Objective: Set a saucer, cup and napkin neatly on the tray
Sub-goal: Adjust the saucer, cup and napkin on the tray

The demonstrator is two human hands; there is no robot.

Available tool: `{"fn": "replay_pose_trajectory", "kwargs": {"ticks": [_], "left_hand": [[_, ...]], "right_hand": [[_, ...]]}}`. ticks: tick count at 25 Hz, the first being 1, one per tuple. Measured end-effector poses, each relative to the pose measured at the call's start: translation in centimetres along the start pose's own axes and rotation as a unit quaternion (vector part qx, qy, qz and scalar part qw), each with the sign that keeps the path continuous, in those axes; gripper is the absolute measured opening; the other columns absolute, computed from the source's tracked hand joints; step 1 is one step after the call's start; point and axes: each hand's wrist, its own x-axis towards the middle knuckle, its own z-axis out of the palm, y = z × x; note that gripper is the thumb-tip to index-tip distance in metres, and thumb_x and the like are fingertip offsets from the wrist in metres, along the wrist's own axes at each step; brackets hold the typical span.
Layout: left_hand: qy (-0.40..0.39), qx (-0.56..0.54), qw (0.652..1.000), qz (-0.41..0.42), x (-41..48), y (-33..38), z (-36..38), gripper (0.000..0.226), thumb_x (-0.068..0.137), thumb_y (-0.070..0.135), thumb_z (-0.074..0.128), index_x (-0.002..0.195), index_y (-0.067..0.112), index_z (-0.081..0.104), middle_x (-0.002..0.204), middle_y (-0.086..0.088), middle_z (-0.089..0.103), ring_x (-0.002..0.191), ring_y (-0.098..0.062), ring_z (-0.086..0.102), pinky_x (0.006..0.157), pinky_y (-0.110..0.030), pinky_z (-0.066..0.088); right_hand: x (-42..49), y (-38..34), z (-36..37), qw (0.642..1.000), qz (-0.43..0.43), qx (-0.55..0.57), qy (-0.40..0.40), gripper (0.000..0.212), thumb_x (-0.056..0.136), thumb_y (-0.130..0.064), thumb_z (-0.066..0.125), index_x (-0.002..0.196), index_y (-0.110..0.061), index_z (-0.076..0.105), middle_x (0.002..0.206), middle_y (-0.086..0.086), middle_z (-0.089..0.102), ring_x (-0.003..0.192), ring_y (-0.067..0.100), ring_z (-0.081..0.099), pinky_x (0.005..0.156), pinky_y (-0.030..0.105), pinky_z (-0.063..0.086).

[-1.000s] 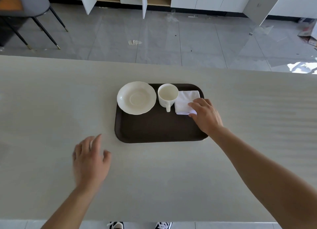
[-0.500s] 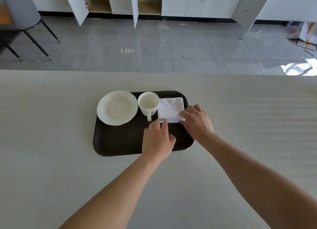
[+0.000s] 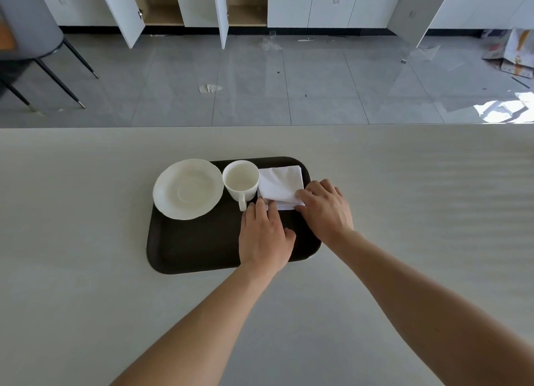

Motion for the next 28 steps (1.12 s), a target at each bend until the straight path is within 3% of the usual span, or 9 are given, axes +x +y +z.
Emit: {"fn": "replay_pose_trajectory", "kwargs": {"ticks": [4, 6, 9, 12, 16, 19, 23, 25, 28], "left_hand": [[0.020, -0.046, 0.998, -0.025, -0.7, 0.1, -0.1, 0.058, 0.084, 0.030, 0.053, 0.137, 0.007, 0.046, 0.133, -0.015, 0.045, 0.112, -0.030, 0.051, 0.090, -0.035, 0.050], [0.024, -0.038, 0.999, -0.015, -1.3, 0.0, 0.2, 0.062, 0.084, 0.028, 0.055, 0.141, 0.010, 0.043, 0.143, -0.017, 0.036, 0.117, -0.032, 0.049, 0.084, -0.034, 0.053], [0.021, -0.002, 0.999, 0.036, -1.7, -0.1, 0.4, 0.067, 0.086, 0.031, 0.054, 0.148, 0.013, 0.038, 0.162, -0.019, 0.020, 0.144, -0.039, 0.029, 0.100, -0.042, 0.049], [-0.017, 0.063, 0.996, 0.061, -1.0, -0.4, 0.6, 0.073, 0.093, 0.045, 0.042, 0.155, 0.011, 0.025, 0.166, -0.017, 0.015, 0.154, -0.037, 0.006, 0.119, -0.052, 0.029], [-0.035, 0.109, 0.990, 0.077, -0.9, -1.6, 1.1, 0.080, 0.096, 0.053, 0.032, 0.156, 0.004, 0.015, 0.167, -0.017, 0.012, 0.155, -0.032, 0.006, 0.123, -0.051, 0.019], [-0.038, 0.100, 0.991, 0.079, -1.0, -2.0, 1.5, 0.080, 0.097, 0.053, 0.031, 0.157, 0.004, 0.012, 0.168, -0.015, 0.009, 0.156, -0.030, 0.006, 0.124, -0.050, 0.017], [-0.042, 0.080, 0.993, 0.073, -1.0, -1.9, 1.6, 0.080, 0.097, 0.054, 0.030, 0.157, 0.005, 0.010, 0.168, -0.014, 0.005, 0.156, -0.028, 0.003, 0.124, -0.049, 0.016], [-0.048, 0.062, 0.994, 0.070, -1.0, -1.9, 1.6, 0.079, 0.098, 0.055, 0.027, 0.158, 0.007, 0.007, 0.169, -0.013, 0.001, 0.156, -0.027, -0.001, 0.125, -0.049, 0.015], [-0.053, 0.048, 0.995, 0.065, -0.8, -1.8, 1.7, 0.078, 0.098, 0.055, 0.024, 0.158, 0.009, 0.003, 0.169, -0.012, -0.003, 0.156, -0.025, -0.004, 0.126, -0.049, 0.012]], "right_hand": [[0.0, 0.0, 0.5, 1.000, 0.003, -0.001, 0.008, 0.009, 0.079, -0.020, 0.073, 0.085, -0.014, 0.068, 0.088, 0.005, 0.064, 0.085, 0.033, 0.055, 0.068, 0.041, 0.049], [0.1, 0.1, 0.7, 1.000, 0.012, 0.001, 0.007, 0.008, 0.080, -0.019, 0.071, 0.086, -0.015, 0.067, 0.090, 0.005, 0.063, 0.087, 0.032, 0.054, 0.069, 0.040, 0.048], [0.2, -0.2, 0.8, 1.000, 0.027, 0.009, -0.004, 0.011, 0.082, -0.018, 0.069, 0.092, -0.017, 0.069, 0.099, 0.003, 0.062, 0.094, 0.031, 0.052, 0.072, 0.040, 0.048], [0.5, 0.1, 0.4, 0.999, 0.017, 0.008, -0.025, 0.026, 0.083, -0.025, 0.069, 0.109, -0.021, 0.068, 0.129, 0.002, 0.058, 0.118, 0.032, 0.046, 0.087, 0.046, 0.049], [1.4, 0.6, 0.2, 0.990, 0.019, 0.006, -0.142, 0.079, 0.088, -0.065, 0.048, 0.153, -0.024, 0.029, 0.163, -0.011, 0.018, 0.150, 0.026, 0.010, 0.120, 0.047, 0.021], [3.0, 0.5, 0.9, 0.983, 0.033, -0.029, -0.177, 0.074, 0.095, -0.065, 0.021, 0.157, -0.025, 0.010, 0.166, -0.013, 0.002, 0.152, 0.024, -0.007, 0.123, 0.047, 0.004], [3.7, 0.3, 1.4, 0.976, 0.048, -0.021, -0.211, 0.065, 0.100, -0.055, 0.020, 0.157, -0.028, 0.006, 0.166, -0.014, -0.002, 0.152, 0.026, -0.010, 0.122, 0.047, 0.000], [3.3, 0.4, 1.2, 0.977, 0.053, -0.003, -0.204, 0.063, 0.101, -0.054, 0.022, 0.157, -0.028, 0.008, 0.165, -0.014, -0.001, 0.152, 0.025, -0.009, 0.122, 0.046, 0.001], [1.4, 0.2, 0.6, 0.990, 0.058, 0.015, -0.125, 0.059, 0.101, -0.053, 0.023, 0.154, -0.027, 0.025, 0.164, -0.013, 0.015, 0.152, 0.022, 0.001, 0.122, 0.044, 0.009]]}}
